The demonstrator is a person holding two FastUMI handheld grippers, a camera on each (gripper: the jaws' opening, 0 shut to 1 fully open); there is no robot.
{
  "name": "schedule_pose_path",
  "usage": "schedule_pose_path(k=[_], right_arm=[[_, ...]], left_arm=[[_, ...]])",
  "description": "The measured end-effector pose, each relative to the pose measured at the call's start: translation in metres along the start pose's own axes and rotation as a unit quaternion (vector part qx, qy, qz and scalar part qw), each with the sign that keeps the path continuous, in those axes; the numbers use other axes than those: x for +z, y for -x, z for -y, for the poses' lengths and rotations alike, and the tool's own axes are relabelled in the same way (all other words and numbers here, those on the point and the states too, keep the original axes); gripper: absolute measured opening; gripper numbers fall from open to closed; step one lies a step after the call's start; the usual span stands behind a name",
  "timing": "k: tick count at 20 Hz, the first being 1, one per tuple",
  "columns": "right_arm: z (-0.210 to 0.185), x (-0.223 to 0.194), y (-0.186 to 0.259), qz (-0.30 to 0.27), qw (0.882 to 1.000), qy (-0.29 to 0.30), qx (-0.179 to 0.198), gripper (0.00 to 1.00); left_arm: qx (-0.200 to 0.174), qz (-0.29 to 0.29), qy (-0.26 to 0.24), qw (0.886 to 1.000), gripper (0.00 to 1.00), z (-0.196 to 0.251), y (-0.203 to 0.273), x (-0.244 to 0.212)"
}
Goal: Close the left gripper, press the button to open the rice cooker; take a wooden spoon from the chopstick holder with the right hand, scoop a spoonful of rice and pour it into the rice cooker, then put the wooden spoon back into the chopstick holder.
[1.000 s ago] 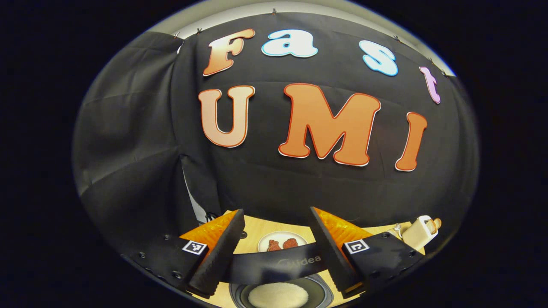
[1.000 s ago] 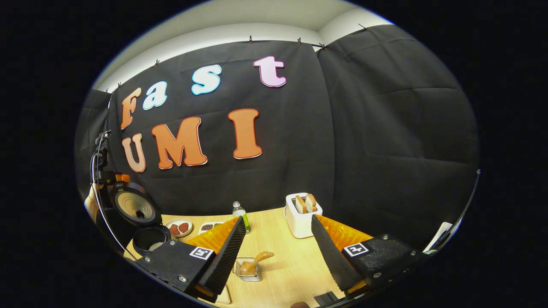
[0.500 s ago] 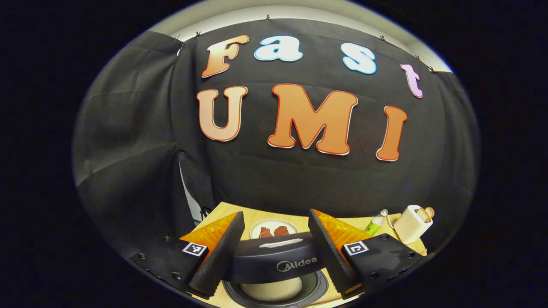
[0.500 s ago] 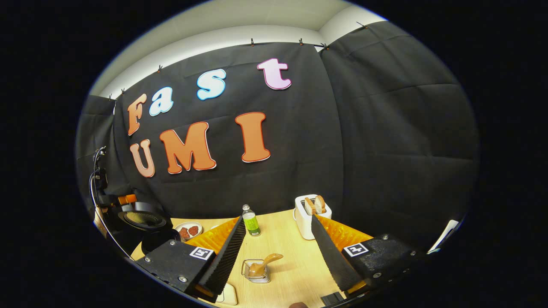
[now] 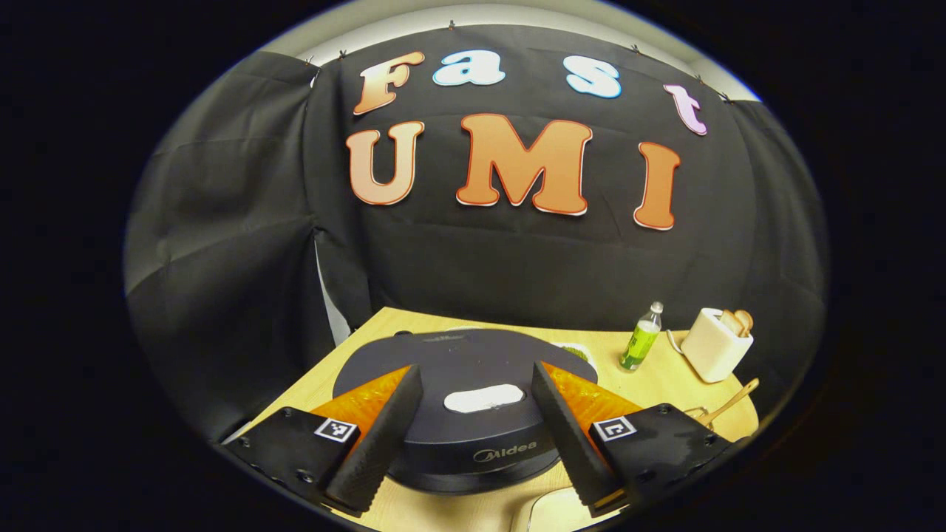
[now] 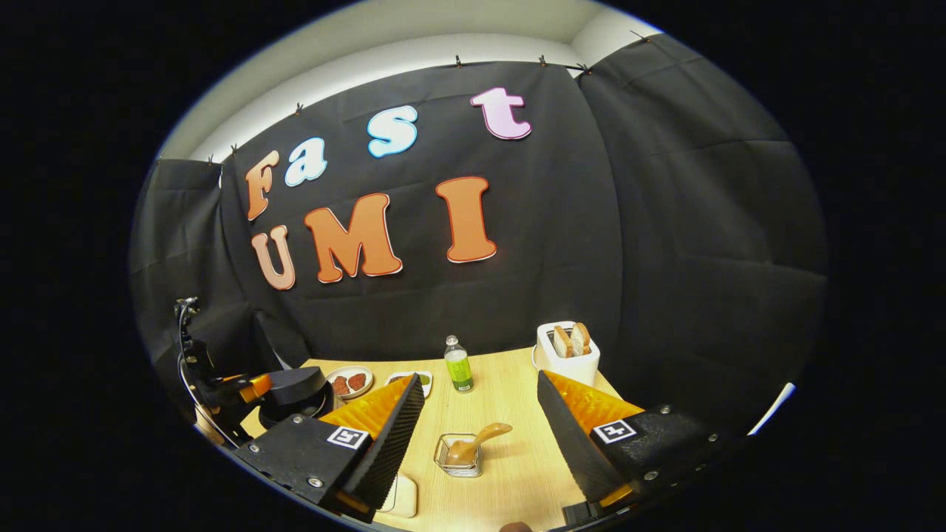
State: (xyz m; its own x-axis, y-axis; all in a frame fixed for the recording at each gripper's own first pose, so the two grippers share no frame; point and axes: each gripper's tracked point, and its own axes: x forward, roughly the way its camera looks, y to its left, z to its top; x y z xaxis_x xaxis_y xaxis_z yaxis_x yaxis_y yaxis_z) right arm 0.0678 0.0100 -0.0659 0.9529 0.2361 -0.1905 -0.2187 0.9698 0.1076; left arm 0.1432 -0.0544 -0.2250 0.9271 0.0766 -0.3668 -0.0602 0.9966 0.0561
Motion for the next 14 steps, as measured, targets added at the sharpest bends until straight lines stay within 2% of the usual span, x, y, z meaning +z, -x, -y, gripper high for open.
schedule_pose_path(k=[5,8,12,14], right_arm=[[0.011,-0.009,0.002,-0.013,1.000,-0.003,-0.001,0.95],[0.015,-0.011,0.002,-0.014,1.000,-0.001,-0.002,0.95],[0.021,-0.014,0.007,-0.016,1.000,-0.008,-0.007,0.95],[0.026,-0.020,0.008,-0.022,1.000,-0.007,-0.013,0.95]], left_arm=[[0.021,0.026,-0.021,0.999,0.99,0.003,0.004,-0.026],[0.025,-0.006,-0.032,0.999,1.00,0.004,0.001,-0.058],[0.026,0.047,-0.031,0.998,1.00,0.004,0.003,-0.053],[0.016,0.048,-0.028,0.998,1.00,0.005,0.002,-0.058]])
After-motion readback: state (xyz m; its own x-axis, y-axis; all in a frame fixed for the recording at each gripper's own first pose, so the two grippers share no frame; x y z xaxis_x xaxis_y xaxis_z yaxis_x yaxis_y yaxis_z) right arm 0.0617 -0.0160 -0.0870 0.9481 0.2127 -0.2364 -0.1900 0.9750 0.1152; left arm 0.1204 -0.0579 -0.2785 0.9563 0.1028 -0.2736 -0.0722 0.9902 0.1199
